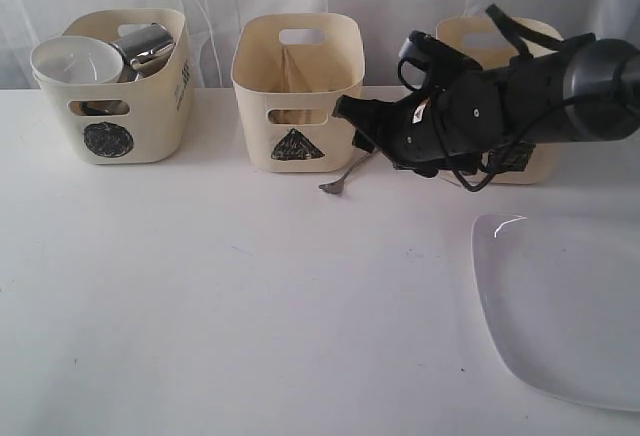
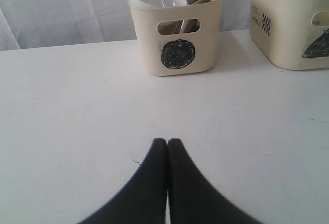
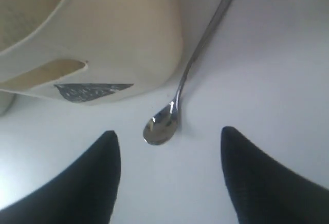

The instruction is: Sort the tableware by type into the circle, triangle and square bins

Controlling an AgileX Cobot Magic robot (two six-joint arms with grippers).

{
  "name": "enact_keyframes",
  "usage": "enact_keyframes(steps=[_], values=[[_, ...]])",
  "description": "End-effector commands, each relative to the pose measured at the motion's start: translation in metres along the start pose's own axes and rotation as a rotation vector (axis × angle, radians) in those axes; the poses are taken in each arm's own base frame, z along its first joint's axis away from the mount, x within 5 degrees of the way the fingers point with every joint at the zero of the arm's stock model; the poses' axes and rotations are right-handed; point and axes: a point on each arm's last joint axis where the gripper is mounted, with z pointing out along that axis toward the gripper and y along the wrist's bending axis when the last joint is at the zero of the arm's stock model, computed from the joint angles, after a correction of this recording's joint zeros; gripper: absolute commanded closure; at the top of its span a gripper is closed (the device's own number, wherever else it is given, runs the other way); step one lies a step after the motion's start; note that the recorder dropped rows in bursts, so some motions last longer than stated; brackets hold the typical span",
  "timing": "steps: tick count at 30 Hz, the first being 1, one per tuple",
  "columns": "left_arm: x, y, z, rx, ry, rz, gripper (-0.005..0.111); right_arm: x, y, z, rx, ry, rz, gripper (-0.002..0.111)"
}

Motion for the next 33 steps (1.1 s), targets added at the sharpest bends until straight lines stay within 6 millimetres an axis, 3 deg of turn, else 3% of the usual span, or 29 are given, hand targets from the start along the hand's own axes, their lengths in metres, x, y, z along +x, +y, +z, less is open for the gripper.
enact_keyframes(steps=[1,11,18,30,33], values=[[0.001,-0.001,0.000,0.007,-0.001,-0.011,0.105,-0.003,0.000,0.009,-0.039,-0.059,0.054,0.053],[0.001,-0.001,0.000,0.007,-0.001,-0.011,0.105,0.010,-0.011,0.042,-0.020,-0.040,0.052,0.053],[0.001,-0.001,0.000,0.007,-0.001,-0.011,0.105,0.007,-0.009,0.065,-0.028,-0.051,0.050,0.053],[0.001,-0.001,0.000,0.007,-0.001,-0.011,0.105,0.016,-0.004,0.089,-0.022,-0.020,-0.050,0.059],[0.001,-0.001,0.000,0.007,-0.001,-0.011,0.105,0.016,-0.002,0.088,-0.030,-0.030,-0.115,0.075]])
